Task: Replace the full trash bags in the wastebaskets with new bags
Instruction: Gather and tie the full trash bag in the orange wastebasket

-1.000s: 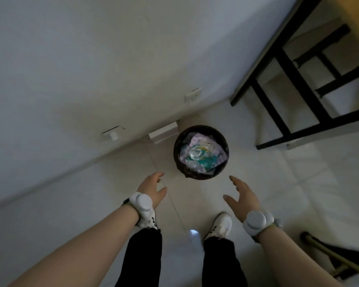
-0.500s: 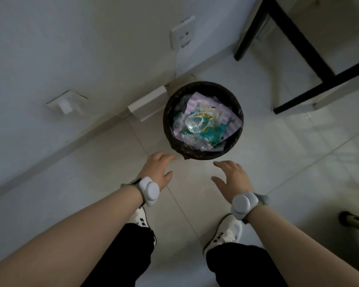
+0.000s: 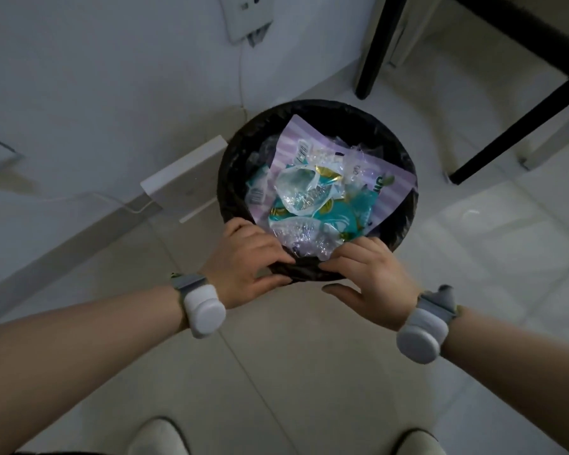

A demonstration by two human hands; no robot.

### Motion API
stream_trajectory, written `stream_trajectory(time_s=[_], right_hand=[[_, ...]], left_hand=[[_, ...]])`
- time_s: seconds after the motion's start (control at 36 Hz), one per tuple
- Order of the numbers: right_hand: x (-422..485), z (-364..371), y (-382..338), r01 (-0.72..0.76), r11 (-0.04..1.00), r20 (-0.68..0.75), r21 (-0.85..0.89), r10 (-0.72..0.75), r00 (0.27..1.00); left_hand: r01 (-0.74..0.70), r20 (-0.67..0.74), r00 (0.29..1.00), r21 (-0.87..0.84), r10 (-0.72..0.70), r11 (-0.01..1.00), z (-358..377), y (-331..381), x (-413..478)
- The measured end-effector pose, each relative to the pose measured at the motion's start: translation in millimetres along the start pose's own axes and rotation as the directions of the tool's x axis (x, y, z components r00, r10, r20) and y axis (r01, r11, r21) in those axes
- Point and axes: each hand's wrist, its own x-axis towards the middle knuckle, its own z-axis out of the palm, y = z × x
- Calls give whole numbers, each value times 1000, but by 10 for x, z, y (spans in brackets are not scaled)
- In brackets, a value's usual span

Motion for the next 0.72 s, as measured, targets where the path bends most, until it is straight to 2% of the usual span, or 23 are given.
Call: stream_trajectory(time_s=[0.11,0.19,0.39,0.47,0.56,0.58,0.61,0.67,0.72], right_hand=[[71,-34,51,4,998,-79,58,1,997],[171,-89,40,-72,995,-31,75,74,997],[117,-50,46,-103,984,-35,143,109,993],[131,-80,56,-89,980,-36,178,96,995],[160,-126,47,-170,940,-59,296,196,979],[165,-136,47,-214,920,-58,329,246,968],[161,-150,24,-254,900,-53,354,290,956],[177,-178,-1,-333,862,-24,382,369,929],[217,-195,-17,-404,823,2,399,440,898]], left_hand=[[-76,-12,997,-66,75,995,-75,-90,174],[-42,21,999,-120,45,992,-118,-93,263],[-17,-68,998,-226,2,974,-85,-48,293],[88,-101,988,-258,-118,962,-119,8,305],[272,-104,936,-391,-336,879,-195,89,340],[254,-119,939,-390,-323,885,-219,113,359],[198,-128,960,-327,-251,924,-250,148,357],[88,-41,995,-162,-96,983,-237,177,346],[56,47,998,-76,-52,996,-167,176,309]])
